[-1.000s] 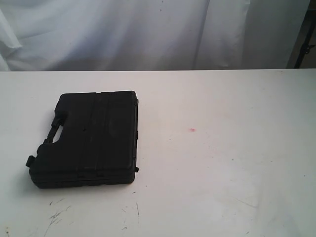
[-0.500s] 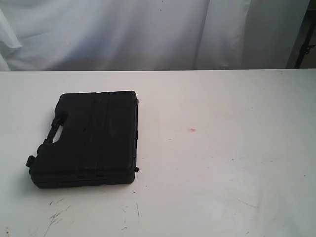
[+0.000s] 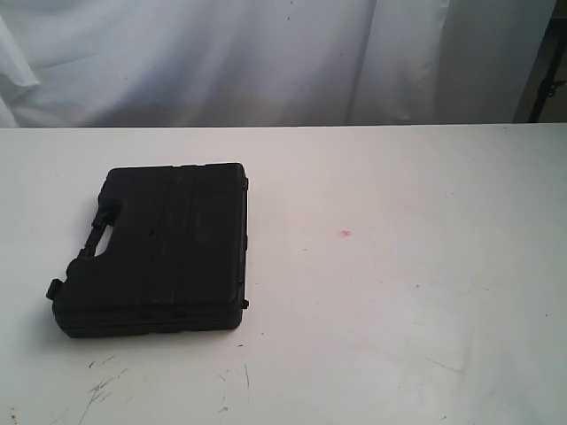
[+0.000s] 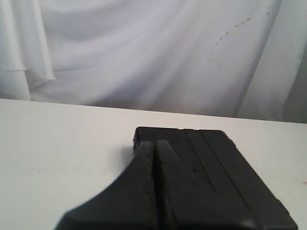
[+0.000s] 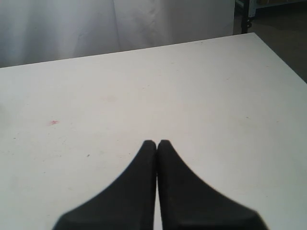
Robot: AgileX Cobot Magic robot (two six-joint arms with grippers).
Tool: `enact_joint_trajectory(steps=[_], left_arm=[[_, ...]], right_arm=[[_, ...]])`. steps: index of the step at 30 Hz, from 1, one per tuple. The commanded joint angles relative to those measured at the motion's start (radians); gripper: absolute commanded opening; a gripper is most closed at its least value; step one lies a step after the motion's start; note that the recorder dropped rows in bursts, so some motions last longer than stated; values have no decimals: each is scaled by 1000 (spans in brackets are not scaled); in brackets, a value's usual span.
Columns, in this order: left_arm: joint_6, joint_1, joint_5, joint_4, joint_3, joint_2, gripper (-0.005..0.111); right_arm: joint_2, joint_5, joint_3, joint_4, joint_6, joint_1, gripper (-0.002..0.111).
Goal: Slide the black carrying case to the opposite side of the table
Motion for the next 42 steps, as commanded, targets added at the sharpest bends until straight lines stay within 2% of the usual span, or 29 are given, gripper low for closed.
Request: enact_joint_trajectory(steps=[1,7,42], left_arm=[[-10,47,-18,-4,53,-42,0],[-10,54,-22,-16,133,-76,0],[-10,54,8,-26,134,-76,0]], right_arm=[[-6,-6,4,2,-6,-7,0],[-6,-6,4,2,-6,-7,0],[-6,-6,4,2,-6,-7,0]])
